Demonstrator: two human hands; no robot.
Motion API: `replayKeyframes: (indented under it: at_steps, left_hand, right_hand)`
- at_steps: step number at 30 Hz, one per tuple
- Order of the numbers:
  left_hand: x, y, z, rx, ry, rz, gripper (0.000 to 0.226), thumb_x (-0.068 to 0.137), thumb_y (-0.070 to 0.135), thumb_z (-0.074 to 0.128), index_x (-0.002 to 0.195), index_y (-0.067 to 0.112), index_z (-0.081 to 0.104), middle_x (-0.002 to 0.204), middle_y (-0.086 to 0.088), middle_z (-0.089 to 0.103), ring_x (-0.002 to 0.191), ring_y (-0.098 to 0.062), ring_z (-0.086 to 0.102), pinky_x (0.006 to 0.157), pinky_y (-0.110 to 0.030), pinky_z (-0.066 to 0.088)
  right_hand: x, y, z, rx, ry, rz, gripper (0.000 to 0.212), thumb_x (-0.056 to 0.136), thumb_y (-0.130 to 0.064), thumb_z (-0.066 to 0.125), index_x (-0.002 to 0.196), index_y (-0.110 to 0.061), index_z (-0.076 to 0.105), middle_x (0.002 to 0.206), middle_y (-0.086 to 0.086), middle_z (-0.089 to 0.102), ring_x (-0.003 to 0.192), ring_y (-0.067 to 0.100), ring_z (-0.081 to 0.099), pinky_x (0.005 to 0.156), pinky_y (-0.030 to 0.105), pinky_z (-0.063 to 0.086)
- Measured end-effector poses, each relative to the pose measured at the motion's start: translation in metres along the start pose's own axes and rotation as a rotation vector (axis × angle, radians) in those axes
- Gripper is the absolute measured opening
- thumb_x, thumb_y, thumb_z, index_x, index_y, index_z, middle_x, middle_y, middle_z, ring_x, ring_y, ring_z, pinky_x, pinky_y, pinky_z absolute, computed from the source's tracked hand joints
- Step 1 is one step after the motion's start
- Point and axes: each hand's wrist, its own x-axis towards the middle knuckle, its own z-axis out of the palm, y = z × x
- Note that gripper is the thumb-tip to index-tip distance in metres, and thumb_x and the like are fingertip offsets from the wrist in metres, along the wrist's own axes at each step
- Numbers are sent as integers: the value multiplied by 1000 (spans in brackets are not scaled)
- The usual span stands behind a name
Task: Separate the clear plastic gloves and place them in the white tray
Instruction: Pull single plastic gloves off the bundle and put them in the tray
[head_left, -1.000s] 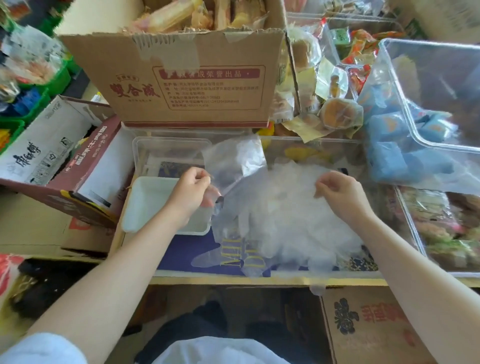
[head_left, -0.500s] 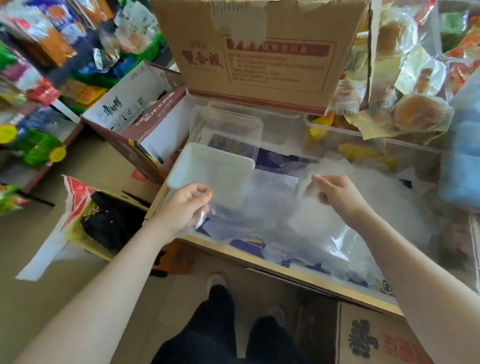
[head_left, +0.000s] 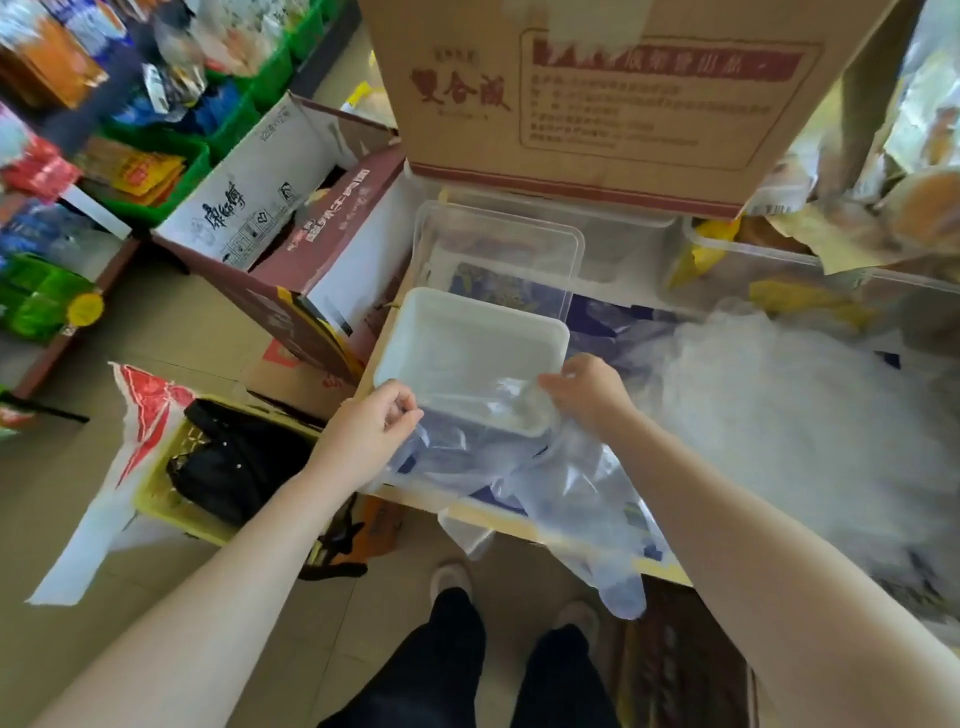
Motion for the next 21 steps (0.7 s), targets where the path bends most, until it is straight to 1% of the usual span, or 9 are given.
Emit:
replayKeyframes:
  at_steps: [3, 6, 9, 11, 14, 16, 19, 20, 21]
  left_hand:
    - [19, -12, 3, 50, -51, 8, 25, 91, 31, 57, 111, 20, 48, 71, -1, 61, 71, -20, 58, 70, -43, 51]
    - [38, -18, 4, -16, -41, 48, 47, 92, 29, 56, 134, 25, 38, 82, 9, 64, 76, -16, 59, 75, -39, 51]
    - [54, -20, 4, -50, -8, 112, 47, 93, 28, 55, 137, 23, 39, 89, 18, 58, 76, -10, 56, 72, -32, 49]
    - [60, -23, 5, -52, 25, 147, 44, 94, 28, 54, 136, 22, 43, 95, 15, 63, 81, -14, 59, 73, -32, 49]
    - [62, -27, 14, -34, 36, 208, 38, 95, 25, 52, 133, 19, 50, 113, 5, 68, 100, -18, 62, 76, -26, 44]
    - [62, -27, 22, 9, 40, 229, 39, 95, 25, 50, 134, 20, 48, 117, 2, 67, 103, -20, 62, 74, -25, 42]
    - [59, -27, 32, 49, -12, 200, 50, 96, 29, 49, 143, 25, 33, 122, 2, 63, 98, -20, 63, 70, -26, 45]
    - [57, -29, 33, 10, -29, 175, 56, 95, 30, 50, 146, 27, 26, 126, 3, 61, 101, -20, 62, 74, -28, 48]
    - [56, -31, 32, -68, -43, 140, 62, 94, 30, 52, 147, 28, 20, 130, 4, 57, 105, -17, 60, 81, -29, 48]
  right_hand:
    - [8, -13, 10, -39, 73, 17, 21, 85, -17, 49, 99, -2, 54, 90, 10, 57, 84, 32, 58, 66, 35, 46]
    - [23, -27, 12, -65, 199, 36, 11, 87, -13, 44, 93, -4, 43, 86, 10, 48, 78, 32, 49, 61, 32, 36]
    - [38, -39, 8, -104, 301, 34, 12, 88, -8, 41, 98, -1, 45, 83, 11, 47, 75, 30, 45, 62, 32, 32]
    - [44, -40, 7, -118, 338, 17, 18, 89, -8, 41, 103, 1, 47, 85, 12, 48, 74, 31, 47, 62, 32, 33]
    - [51, -31, 6, -69, 347, 2, 22, 91, -14, 40, 106, -1, 47, 91, 14, 55, 76, 31, 51, 62, 34, 37]
    - [54, -27, 4, -9, 319, 2, 28, 94, -26, 40, 107, -3, 49, 93, 14, 58, 81, 33, 55, 64, 34, 40]
    - [45, -19, -9, 13, 368, 54, 46, 94, -47, 36, 117, -12, 54, 104, 11, 63, 100, 33, 57, 74, 33, 40]
    - [37, -11, -15, 31, 410, 71, 48, 94, -49, 35, 117, -13, 57, 106, 10, 64, 100, 31, 57, 77, 33, 41]
    - [27, -3, -22, 72, 433, 70, 46, 95, -47, 35, 113, -13, 61, 100, 10, 65, 91, 28, 59, 76, 33, 43]
